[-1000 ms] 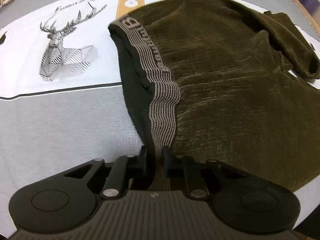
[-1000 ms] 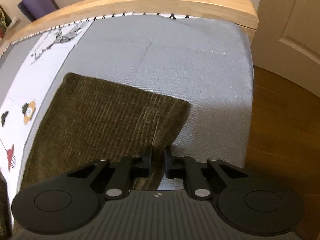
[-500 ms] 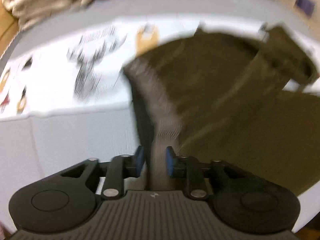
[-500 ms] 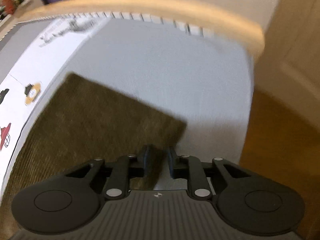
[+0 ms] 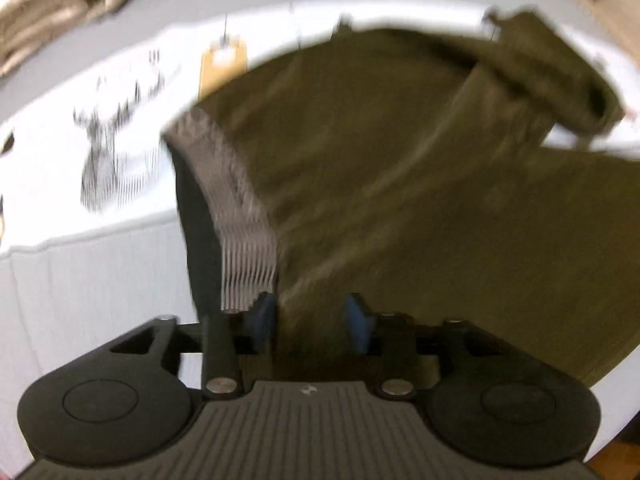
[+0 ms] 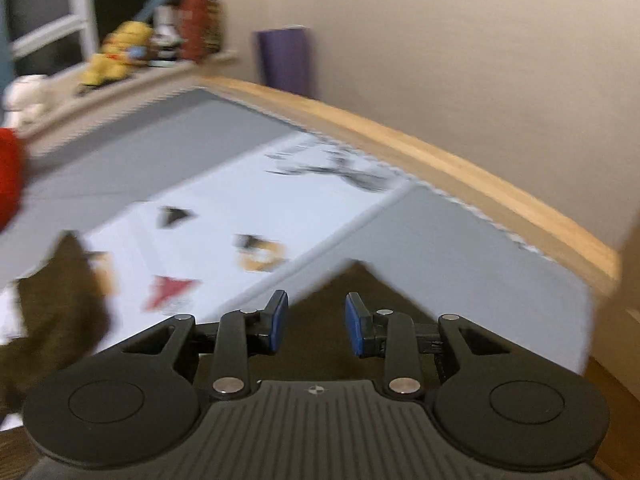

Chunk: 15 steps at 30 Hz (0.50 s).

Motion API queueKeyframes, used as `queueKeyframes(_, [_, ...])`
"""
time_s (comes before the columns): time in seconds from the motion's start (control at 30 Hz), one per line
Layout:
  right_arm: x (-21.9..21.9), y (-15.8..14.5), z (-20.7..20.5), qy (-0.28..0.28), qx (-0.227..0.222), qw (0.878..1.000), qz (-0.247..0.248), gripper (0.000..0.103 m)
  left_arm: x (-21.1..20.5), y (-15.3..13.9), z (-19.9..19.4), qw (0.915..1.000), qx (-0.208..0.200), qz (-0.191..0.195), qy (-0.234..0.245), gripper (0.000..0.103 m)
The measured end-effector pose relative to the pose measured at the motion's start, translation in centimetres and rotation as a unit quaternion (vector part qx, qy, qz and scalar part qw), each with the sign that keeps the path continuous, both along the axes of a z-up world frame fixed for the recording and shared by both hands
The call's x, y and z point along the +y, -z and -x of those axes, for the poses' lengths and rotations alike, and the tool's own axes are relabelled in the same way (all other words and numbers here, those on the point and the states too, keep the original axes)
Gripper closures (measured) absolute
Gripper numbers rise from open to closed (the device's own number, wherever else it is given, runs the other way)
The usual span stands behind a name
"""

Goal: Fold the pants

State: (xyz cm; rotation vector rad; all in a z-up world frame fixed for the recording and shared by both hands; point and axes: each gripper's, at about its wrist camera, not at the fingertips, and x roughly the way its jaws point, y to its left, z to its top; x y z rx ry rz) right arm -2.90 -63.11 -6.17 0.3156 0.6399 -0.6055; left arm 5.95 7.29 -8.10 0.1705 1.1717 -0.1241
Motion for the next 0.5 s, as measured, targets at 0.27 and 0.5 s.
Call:
queueKeyframes(0.27, [7.4, -3.0, -4.5, -0.128, -0.038, 0.991, 0.022, 0.061, -3.1, -5.4, -2.0, 0.9875, -0.137, 0.069, -0.036, 0.043])
queueKeyframes(0.5, [11.4, -4.8, -7.7, -0.182, -0.08, 0.979, -0.046, 0.061, -5.3, -7.3, -3.3, 0.968, -0.214, 0.112, -0.069, 0.042])
